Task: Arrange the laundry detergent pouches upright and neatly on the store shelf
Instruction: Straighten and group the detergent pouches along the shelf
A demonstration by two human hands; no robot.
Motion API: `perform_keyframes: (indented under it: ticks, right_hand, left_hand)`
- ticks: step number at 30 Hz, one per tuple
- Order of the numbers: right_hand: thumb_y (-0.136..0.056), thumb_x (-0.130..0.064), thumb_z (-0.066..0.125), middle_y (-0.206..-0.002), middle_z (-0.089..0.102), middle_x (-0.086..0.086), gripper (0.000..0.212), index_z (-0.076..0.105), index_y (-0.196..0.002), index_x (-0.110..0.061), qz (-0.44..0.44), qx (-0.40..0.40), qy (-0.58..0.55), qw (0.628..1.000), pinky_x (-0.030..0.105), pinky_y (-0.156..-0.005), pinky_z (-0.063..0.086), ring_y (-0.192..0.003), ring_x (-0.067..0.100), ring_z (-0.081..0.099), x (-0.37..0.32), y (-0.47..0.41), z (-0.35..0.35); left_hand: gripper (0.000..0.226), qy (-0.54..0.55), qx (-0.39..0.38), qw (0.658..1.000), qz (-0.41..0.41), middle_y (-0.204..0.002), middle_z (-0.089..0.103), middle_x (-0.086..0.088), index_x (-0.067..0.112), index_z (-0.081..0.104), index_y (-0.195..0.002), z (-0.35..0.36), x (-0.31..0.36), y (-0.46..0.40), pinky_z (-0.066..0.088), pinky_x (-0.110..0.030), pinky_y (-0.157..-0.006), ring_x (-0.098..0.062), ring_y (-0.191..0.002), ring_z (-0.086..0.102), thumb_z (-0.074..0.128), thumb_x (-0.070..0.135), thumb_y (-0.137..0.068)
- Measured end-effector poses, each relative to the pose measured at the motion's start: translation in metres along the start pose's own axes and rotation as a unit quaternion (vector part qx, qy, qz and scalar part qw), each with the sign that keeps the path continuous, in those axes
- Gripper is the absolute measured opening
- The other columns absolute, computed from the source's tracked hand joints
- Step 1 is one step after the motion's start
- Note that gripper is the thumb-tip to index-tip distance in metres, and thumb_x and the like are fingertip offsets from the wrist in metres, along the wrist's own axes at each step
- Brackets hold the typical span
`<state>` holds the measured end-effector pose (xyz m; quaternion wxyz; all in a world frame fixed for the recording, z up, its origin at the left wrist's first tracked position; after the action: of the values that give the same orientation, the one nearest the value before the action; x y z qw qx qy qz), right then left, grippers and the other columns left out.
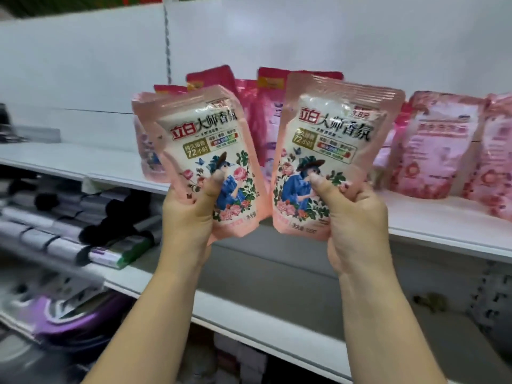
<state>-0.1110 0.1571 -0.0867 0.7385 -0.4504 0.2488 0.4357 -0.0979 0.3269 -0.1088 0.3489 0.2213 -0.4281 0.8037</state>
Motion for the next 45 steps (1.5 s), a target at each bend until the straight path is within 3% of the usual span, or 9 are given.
perform_keyframes:
  ticks: [4, 15, 24, 28, 32, 35, 38, 42, 45]
  right_hand:
    - [-0.079, -0.002, 0.066, -0.068, 0.072, -0.003, 0.015, 0.065, -0.073, -0.015, 0.015, 0.001, 0.006, 1.0, 0.033, -0.065, 0.059, -0.067, 0.013, 0.07, 0.038, 0.012, 0.056]
    - [-0.08, -0.006, 0.066, -0.072, 0.074, -0.002, 0.009, 0.066, -0.08, -0.014, -0.002, 0.072, 0.057, 0.996, 0.037, -0.069, 0.059, -0.071, 0.016, 0.072, 0.082, 0.031, 0.114]
    - [-0.08, -0.007, 0.063, -0.075, 0.074, -0.006, 0.012, 0.066, -0.084, -0.017, -0.027, 0.13, 0.061, 0.989, 0.026, -0.06, 0.058, -0.073, 0.012, 0.071, 0.082, 0.028, 0.103]
    - [-0.081, -0.007, 0.063, -0.08, 0.075, -0.004, 0.012, 0.066, -0.085, -0.018, -0.025, 0.129, 0.052, 0.99, 0.035, -0.069, 0.059, -0.079, 0.016, 0.071, 0.092, 0.018, 0.108]
    - [-0.081, -0.007, 0.064, -0.08, 0.074, -0.003, 0.012, 0.066, -0.084, -0.018, -0.028, 0.125, 0.053, 0.99, 0.044, -0.078, 0.056, -0.08, 0.017, 0.071, 0.099, 0.005, 0.12]
    - [-0.081, -0.009, 0.064, -0.078, 0.074, -0.005, 0.01, 0.065, -0.082, -0.02, -0.061, 0.12, 0.043, 0.99, 0.039, -0.073, 0.058, -0.079, 0.015, 0.071, 0.096, -0.01, 0.133]
    - [-0.083, -0.012, 0.065, -0.071, 0.072, -0.011, 0.011, 0.063, -0.078, -0.022, -0.099, 0.102, 0.087, 0.986, 0.031, -0.067, 0.057, -0.076, 0.01, 0.071, 0.096, -0.031, 0.155]
    - [-0.085, -0.018, 0.065, -0.07, 0.068, -0.002, 0.014, 0.059, -0.073, -0.02, -0.113, 0.067, 0.204, 0.97, 0.026, -0.067, 0.054, -0.071, 0.013, 0.064, 0.12, -0.058, 0.188]
    - [-0.088, -0.023, 0.062, -0.069, 0.061, 0.001, 0.017, 0.056, -0.073, -0.016, -0.11, 0.055, 0.303, 0.945, 0.019, -0.056, 0.042, -0.06, 0.009, 0.05, 0.146, -0.068, 0.202]
  left_hand:
    - [0.05, -0.033, -0.014, 0.999, 0.014, -0.098, 0.073, 0.004, 0.025, 0.057, -0.114, -0.063, 0.024, -0.031, 0.055, -0.045, -0.078, -0.02, -0.096, 0.068, 0.078, 0.02, -0.069]
    - [0.014, -0.221, -0.029, 0.97, 0.096, -0.088, 0.067, 0.011, 0.026, 0.059, -0.09, -0.136, 0.021, -0.143, 0.053, -0.017, -0.068, 0.0, -0.079, 0.066, 0.07, 0.024, -0.081]
    - [0.051, -0.339, -0.144, 0.926, 0.081, -0.105, 0.064, 0.002, 0.012, 0.054, -0.119, -0.125, -0.017, -0.194, 0.042, 0.001, -0.061, -0.006, -0.085, 0.059, 0.071, 0.035, -0.076]
    - [0.089, -0.411, -0.277, 0.864, 0.091, -0.118, 0.063, 0.008, 0.024, 0.044, -0.129, -0.136, -0.025, -0.204, 0.048, -0.034, -0.096, -0.008, -0.108, 0.06, 0.078, 0.057, -0.054]
    - [0.074, -0.502, -0.266, 0.818, 0.086, -0.106, 0.067, 0.007, 0.022, 0.052, -0.117, -0.147, -0.027, -0.223, 0.05, -0.03, -0.086, -0.011, -0.097, 0.063, 0.081, 0.053, -0.056]
    - [0.096, -0.582, -0.226, 0.78, 0.049, -0.106, 0.062, -0.005, 0.013, 0.053, -0.115, -0.152, -0.03, -0.237, 0.051, -0.042, -0.086, -0.022, -0.098, 0.059, 0.07, 0.077, -0.045]
    - [0.106, -0.618, -0.207, 0.759, -0.012, -0.118, 0.054, -0.013, 0.006, 0.042, -0.125, -0.153, -0.033, -0.243, 0.046, -0.044, -0.094, -0.029, -0.11, 0.052, 0.068, 0.072, -0.046]
    - [0.076, -0.566, -0.209, 0.792, -0.087, -0.122, 0.055, -0.006, 0.006, 0.03, -0.126, -0.155, -0.046, -0.251, 0.049, -0.038, -0.092, -0.025, -0.105, 0.06, 0.071, 0.044, -0.074]
    - [0.034, -0.512, -0.205, 0.829, -0.095, -0.107, 0.061, -0.001, 0.011, 0.031, -0.118, -0.158, -0.048, -0.252, 0.053, -0.026, -0.082, -0.011, -0.079, 0.066, 0.049, 0.027, -0.094]
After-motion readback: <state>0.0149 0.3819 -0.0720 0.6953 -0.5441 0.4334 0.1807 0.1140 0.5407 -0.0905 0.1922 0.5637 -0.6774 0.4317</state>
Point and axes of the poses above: each hand's wrist, its own y-axis away from the middle knuckle, its own z-axis out of the palm, x = y × z, the point moved 3 cm from there along -y, towards the middle knuckle
